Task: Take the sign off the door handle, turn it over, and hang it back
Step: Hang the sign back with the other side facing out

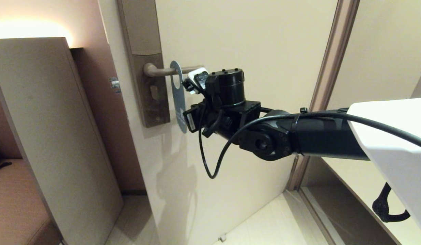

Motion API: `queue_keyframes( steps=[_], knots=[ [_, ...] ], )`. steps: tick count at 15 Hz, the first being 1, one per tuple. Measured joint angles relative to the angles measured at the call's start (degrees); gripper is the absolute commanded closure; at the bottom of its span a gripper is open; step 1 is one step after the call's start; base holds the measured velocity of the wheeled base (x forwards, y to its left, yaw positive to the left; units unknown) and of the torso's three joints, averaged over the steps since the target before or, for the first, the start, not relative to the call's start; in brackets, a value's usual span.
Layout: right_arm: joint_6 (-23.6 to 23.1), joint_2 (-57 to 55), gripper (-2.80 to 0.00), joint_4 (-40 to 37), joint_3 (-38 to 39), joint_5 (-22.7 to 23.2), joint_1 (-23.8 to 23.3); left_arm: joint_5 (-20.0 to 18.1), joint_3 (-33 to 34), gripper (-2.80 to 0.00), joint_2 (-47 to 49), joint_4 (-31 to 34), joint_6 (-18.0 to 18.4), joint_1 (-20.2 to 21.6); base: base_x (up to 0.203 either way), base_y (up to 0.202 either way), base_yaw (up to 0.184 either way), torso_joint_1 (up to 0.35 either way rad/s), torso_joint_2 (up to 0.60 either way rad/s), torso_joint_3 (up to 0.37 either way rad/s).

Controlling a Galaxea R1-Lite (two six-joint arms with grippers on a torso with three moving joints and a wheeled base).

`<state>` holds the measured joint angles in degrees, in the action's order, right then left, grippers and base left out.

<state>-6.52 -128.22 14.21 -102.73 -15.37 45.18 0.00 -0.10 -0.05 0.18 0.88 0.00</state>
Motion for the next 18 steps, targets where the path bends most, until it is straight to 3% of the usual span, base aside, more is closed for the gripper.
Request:
queue_keyframes(
  steps=[18],
  knots=[
    [-0.06, -0.98, 0.00, 0.17, -6.56, -0.75, 7.27, -0.01, 0.00, 0.00, 0.00, 0.00, 0.02, 0.00, 0.000, 0.000, 0.000, 0.000, 0.00, 0.000]
  ],
)
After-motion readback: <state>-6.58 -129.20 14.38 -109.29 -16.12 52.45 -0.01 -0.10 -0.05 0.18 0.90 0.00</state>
